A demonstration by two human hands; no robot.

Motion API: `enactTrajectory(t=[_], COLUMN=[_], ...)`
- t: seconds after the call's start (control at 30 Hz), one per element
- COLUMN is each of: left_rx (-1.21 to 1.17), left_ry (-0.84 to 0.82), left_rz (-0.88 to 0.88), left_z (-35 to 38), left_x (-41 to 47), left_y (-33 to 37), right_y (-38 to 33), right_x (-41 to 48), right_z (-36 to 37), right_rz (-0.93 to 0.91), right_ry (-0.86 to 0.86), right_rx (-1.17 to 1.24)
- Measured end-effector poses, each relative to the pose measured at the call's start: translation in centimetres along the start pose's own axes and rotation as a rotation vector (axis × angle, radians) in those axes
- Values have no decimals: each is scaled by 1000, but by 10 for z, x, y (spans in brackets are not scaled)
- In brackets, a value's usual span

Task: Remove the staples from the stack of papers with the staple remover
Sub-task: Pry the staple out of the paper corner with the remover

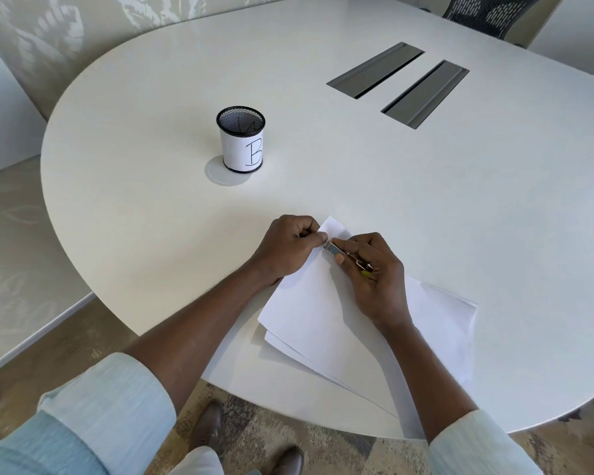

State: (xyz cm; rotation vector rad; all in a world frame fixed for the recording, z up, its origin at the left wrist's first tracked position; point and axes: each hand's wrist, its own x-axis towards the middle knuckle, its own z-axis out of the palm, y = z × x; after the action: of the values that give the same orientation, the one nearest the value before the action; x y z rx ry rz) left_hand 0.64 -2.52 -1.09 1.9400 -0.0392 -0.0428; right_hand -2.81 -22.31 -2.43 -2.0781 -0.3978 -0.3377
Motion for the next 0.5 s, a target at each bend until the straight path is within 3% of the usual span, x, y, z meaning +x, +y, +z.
enactTrajectory(t=[0.5], left_rx=[8], left_ry=[-8], left_rz=[-37], left_z=[3], left_x=[2], left_y=[-3], right_y=[4], right_x=[-1], right_z=[5], right_rz=[-148], right_ry=[39], right_rx=[-106])
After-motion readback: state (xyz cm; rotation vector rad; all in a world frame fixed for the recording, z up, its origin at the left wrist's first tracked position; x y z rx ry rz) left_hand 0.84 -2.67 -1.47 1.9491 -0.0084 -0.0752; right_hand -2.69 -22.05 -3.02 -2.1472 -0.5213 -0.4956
